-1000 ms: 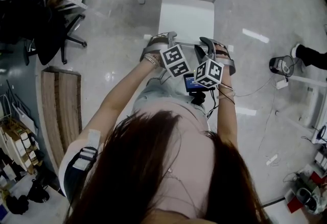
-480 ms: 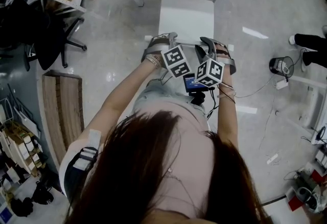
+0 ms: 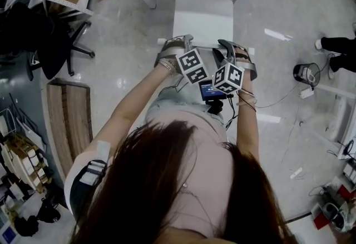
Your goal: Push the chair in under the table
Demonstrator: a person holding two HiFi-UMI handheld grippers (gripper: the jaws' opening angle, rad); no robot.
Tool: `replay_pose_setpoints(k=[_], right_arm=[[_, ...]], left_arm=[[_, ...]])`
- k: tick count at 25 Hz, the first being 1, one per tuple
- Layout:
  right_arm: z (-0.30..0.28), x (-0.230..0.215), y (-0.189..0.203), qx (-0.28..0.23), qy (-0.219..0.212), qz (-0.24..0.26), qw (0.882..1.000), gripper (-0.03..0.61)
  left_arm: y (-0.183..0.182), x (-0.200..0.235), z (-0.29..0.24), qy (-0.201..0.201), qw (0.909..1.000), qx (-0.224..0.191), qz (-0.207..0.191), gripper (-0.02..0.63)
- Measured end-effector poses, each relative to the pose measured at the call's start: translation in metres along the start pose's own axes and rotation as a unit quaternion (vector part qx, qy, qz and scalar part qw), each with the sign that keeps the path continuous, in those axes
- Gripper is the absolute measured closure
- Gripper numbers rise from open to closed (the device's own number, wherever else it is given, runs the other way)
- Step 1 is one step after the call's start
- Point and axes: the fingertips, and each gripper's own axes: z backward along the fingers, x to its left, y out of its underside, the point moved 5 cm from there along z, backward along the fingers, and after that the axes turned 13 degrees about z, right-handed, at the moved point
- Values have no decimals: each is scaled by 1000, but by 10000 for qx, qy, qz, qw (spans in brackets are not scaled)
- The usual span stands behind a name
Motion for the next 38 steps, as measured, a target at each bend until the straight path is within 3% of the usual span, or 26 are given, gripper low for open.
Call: replay_pose_setpoints(k=[38], right_arm=[[-62, -79, 18, 61, 64, -38, 10000, 408]], left_arm=[[-45, 78, -50, -121, 9995, -183, -230, 437]])
